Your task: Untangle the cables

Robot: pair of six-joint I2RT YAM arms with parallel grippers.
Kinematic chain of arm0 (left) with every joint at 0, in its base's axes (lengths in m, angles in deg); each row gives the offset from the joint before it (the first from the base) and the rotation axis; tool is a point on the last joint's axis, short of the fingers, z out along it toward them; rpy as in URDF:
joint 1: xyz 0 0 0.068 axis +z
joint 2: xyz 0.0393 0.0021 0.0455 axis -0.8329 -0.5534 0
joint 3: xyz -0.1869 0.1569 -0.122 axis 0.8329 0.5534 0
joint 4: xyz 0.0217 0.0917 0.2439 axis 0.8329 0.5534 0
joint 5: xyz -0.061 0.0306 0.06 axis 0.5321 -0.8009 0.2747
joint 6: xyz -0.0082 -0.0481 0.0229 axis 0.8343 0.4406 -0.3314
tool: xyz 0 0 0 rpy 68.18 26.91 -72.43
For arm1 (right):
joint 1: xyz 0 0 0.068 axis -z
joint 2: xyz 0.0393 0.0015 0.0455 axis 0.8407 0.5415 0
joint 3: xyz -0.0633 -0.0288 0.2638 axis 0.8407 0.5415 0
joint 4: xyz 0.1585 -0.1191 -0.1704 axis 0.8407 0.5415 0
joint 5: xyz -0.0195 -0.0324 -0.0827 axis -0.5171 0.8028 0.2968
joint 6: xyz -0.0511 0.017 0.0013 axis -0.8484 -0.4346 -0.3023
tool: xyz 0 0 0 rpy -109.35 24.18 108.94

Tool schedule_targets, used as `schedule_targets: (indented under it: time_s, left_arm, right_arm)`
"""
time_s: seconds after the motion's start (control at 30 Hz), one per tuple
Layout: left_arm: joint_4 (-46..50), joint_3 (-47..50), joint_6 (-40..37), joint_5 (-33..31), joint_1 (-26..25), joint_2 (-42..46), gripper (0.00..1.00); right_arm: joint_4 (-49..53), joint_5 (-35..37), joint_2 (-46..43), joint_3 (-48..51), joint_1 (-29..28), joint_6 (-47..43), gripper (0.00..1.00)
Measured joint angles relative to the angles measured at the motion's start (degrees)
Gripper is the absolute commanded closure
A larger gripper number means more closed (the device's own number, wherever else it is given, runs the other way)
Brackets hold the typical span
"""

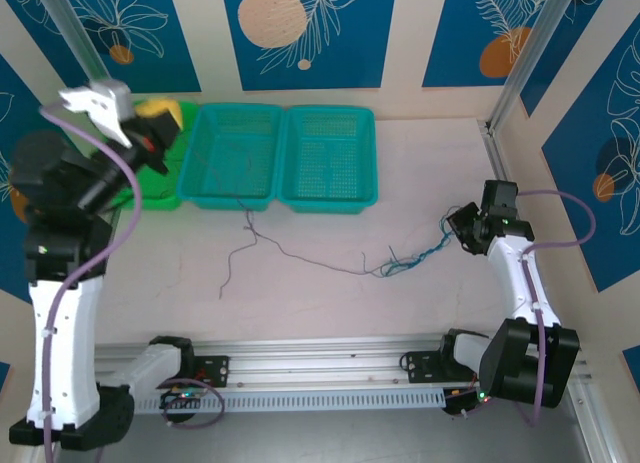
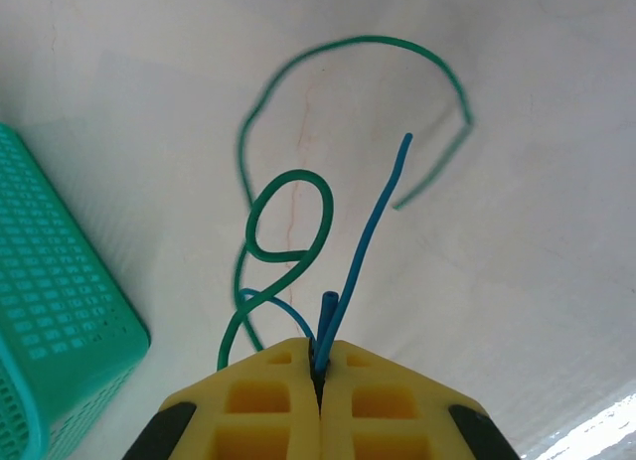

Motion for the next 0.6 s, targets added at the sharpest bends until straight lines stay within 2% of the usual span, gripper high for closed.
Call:
schedule_targets:
  time_s: [0.13, 0.3, 0.37, 0.53, 0.6]
  left_arm:
    - [4.52, -19.74, -3.85, -6.27, 0.59, -12.83, 1.0]
    - [11.1, -44.87, -5.55, -11.76, 5.95, -33.7, 1.0]
    - [12.57, -47.04, -5.53, -13.88, 8.33, -38.6, 1.0]
    - [17.9, -48.17, -5.49, -17.42, 13.6, -45.86, 1.0]
    - [19.1, -48.24, -5.49, -17.94, 15.04, -46.9, 1.0]
  right_arm:
    - [-0.02, 0.04, 0.11, 0.0, 0.17, -0.83, 1.0]
    - [1.03, 1.51, 0.0, 0.02, 3.39, -1.64, 1.0]
    - [1.38, 2.16, -0.72, 0.63, 7.72, -0.9, 1.0]
    - [1.29, 3.45, -4.5, 5.33, 22.99, 1.7, 1.0]
    - [1.27, 3.87, -4.02, 5.86, 25.79, 1.92, 1.0]
